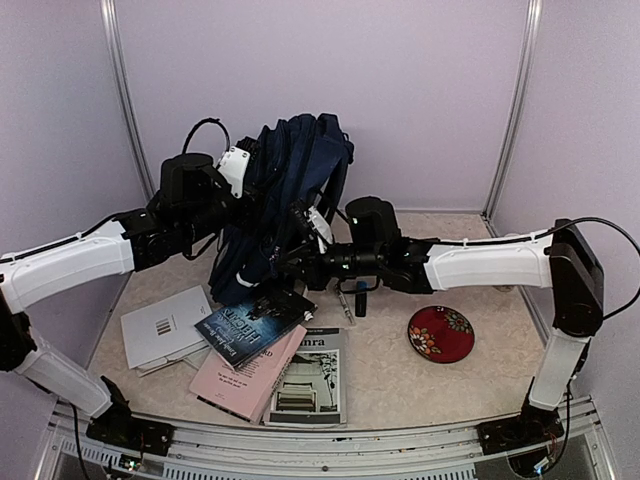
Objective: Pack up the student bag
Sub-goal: Grab the largest pocket of the student bag, then unzip the largest pocket of the student bag.
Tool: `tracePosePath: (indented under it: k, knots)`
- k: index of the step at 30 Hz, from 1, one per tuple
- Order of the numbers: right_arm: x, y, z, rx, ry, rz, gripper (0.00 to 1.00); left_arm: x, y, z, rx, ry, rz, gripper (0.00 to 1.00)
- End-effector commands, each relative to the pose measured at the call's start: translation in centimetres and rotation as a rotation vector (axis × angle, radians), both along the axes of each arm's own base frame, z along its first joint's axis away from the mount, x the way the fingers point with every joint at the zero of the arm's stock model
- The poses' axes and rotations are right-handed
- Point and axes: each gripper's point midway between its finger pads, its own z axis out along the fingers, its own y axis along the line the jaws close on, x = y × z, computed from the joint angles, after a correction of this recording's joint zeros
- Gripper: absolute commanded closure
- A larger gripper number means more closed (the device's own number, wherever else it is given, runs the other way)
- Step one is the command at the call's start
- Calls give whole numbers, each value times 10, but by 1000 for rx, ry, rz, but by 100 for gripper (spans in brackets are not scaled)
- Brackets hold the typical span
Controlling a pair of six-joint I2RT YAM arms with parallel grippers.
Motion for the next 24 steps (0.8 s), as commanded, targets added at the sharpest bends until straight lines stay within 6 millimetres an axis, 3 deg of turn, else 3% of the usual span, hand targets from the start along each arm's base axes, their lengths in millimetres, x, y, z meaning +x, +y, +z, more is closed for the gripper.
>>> tracePosePath:
  k: [1,5,12,19,22,24]
  knots:
    - [-3,-20,30,22,14,-8,100,-14,1,27,24,-130,-34,100]
    - [-4,-41,44,80,111,4,100,-18,4,-7,89,-95,-41,100]
    - [2,-78,74,154,112,-47,100,-29,-1,-39,158,-69,-93,100]
    - [45,-138,90,201,134,-216,100,-54,-11,-52,223,-91,-202,100]
    - [61,-154,93,206,132,-254,100,-64,-13,-58,254,-98,-250,100]
    - [66,-155,89,192,137,-267,100,-68,-13,-61,268,-94,-269,100]
